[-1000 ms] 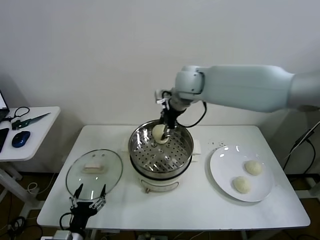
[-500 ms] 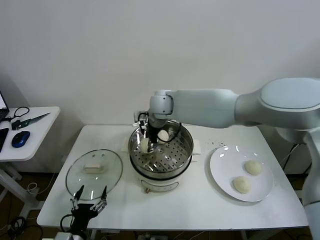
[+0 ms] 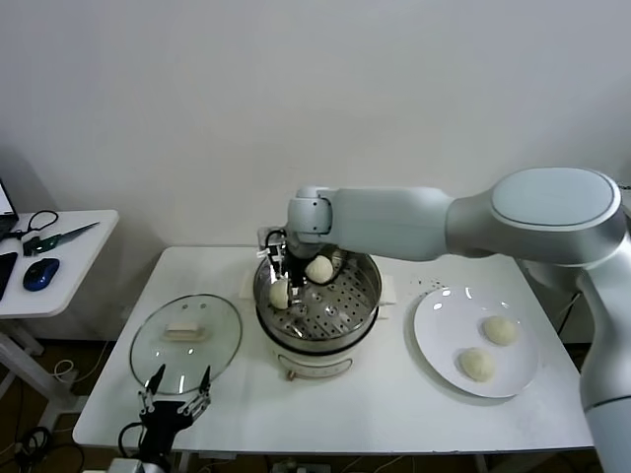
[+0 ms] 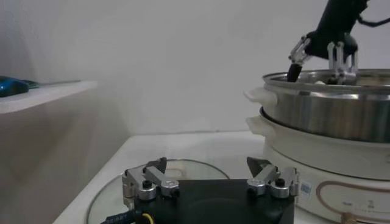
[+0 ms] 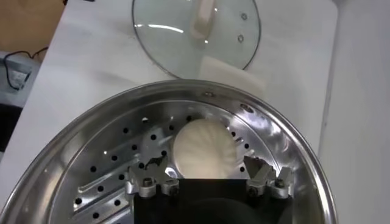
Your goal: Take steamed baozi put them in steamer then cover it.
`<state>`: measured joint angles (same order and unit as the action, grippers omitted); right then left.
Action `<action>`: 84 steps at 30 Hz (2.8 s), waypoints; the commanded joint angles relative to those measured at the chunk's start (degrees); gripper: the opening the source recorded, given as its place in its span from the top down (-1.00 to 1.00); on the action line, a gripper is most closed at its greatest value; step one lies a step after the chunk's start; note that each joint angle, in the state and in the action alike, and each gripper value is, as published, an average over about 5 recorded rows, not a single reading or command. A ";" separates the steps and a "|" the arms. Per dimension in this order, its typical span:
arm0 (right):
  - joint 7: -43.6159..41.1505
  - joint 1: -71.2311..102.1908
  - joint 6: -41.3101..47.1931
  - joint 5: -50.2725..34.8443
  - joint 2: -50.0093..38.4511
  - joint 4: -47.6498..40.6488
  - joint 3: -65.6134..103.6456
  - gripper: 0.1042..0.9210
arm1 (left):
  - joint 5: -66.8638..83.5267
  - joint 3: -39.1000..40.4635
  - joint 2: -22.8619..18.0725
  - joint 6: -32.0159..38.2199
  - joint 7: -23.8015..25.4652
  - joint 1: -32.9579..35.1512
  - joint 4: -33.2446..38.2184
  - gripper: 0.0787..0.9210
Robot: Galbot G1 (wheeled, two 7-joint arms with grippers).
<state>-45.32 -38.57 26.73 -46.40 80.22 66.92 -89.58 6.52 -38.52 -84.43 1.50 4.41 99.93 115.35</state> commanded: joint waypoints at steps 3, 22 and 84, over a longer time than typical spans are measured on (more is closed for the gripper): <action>-9.18 -13.88 -7.97 0.00 -21.67 11.26 -6.35 -0.76 | -0.44 0.25 -0.15 -0.03 0.10 -0.07 -0.06 -0.77; -9.09 1.46 -10.47 26.50 -56.72 19.59 -7.12 -0.76 | -1.34 0.53 -0.29 -0.66 0.50 -0.87 -0.18 -0.77; -17.18 -33.13 -37.19 22.66 -23.25 20.34 -8.16 -0.43 | -2.83 0.56 -1.14 -0.83 0.73 0.07 0.22 -0.77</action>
<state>-58.29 -48.70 3.98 -20.61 40.88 83.22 -93.74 3.78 -37.94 -85.64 0.69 5.14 99.98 115.52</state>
